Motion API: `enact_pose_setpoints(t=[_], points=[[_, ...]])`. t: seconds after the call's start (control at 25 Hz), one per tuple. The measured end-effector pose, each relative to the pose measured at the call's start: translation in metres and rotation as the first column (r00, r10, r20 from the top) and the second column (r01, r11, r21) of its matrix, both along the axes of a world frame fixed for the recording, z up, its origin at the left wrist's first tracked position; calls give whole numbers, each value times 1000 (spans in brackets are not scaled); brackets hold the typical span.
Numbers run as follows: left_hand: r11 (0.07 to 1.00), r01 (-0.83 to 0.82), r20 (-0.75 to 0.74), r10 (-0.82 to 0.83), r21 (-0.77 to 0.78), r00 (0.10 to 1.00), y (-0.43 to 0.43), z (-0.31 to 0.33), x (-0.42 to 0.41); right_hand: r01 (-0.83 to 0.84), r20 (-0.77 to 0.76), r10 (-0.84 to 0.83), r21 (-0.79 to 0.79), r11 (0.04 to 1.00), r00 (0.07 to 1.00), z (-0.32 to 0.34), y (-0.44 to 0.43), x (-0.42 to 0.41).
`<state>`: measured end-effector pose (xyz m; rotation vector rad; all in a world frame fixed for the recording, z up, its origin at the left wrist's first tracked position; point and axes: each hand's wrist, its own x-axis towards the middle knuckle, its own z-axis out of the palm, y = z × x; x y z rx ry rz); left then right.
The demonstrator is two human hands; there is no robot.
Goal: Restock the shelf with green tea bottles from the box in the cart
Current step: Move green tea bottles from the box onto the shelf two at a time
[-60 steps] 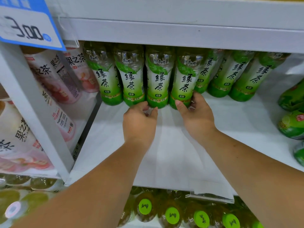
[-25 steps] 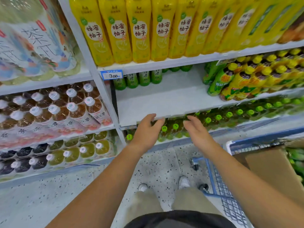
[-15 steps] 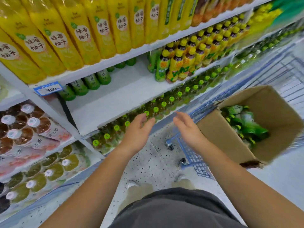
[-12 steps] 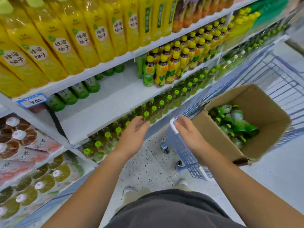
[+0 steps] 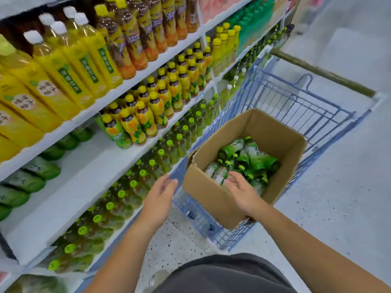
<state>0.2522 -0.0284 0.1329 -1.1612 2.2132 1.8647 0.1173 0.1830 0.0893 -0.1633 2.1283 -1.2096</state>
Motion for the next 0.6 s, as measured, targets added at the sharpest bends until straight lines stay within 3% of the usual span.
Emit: enact_pose_setpoints(t=[0.36, 0.6], points=[[948, 308, 129, -317, 82, 940, 31, -27, -126, 320, 151, -327, 68, 945, 933, -38, 65, -42], [782, 608, 224, -622, 135, 750, 22, -71, -204, 480, 145, -514, 214, 851, 846, -60, 53, -35]])
